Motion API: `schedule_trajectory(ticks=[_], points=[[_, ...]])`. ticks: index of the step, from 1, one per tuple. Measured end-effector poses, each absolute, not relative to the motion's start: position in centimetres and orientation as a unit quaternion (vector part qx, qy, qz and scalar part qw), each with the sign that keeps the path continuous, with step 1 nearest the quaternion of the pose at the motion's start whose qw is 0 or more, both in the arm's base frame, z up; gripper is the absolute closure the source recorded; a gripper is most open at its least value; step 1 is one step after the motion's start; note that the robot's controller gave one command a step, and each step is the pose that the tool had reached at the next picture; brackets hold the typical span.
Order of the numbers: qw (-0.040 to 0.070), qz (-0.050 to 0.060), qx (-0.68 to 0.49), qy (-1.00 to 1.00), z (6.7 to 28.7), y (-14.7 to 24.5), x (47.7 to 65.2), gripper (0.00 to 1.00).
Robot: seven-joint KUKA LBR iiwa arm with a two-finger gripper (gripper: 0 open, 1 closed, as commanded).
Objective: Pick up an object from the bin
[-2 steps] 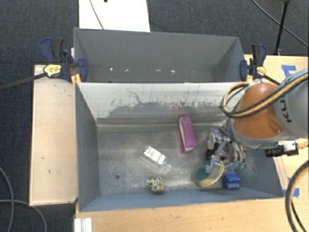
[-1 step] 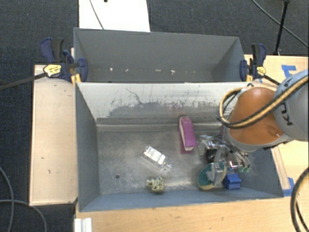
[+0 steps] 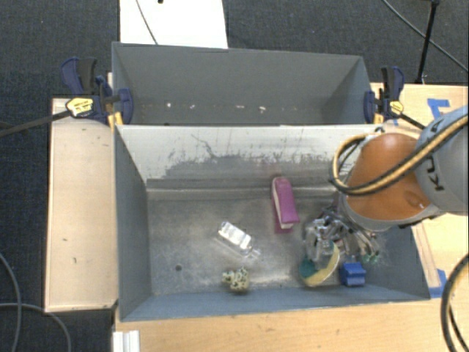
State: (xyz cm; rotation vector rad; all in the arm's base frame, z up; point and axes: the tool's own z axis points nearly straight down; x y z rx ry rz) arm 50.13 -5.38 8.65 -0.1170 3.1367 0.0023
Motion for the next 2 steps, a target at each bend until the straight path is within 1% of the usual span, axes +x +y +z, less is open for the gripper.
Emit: schedule_trajectory(ticks=[1, 2], points=[[0.004, 0.000, -0.037, 0.999, 8.7, -5.4, 50.3, 0.00], [0.003, 0.003, -0.300, 0.954, 7.2, -10.2, 52.3, 0.00]])
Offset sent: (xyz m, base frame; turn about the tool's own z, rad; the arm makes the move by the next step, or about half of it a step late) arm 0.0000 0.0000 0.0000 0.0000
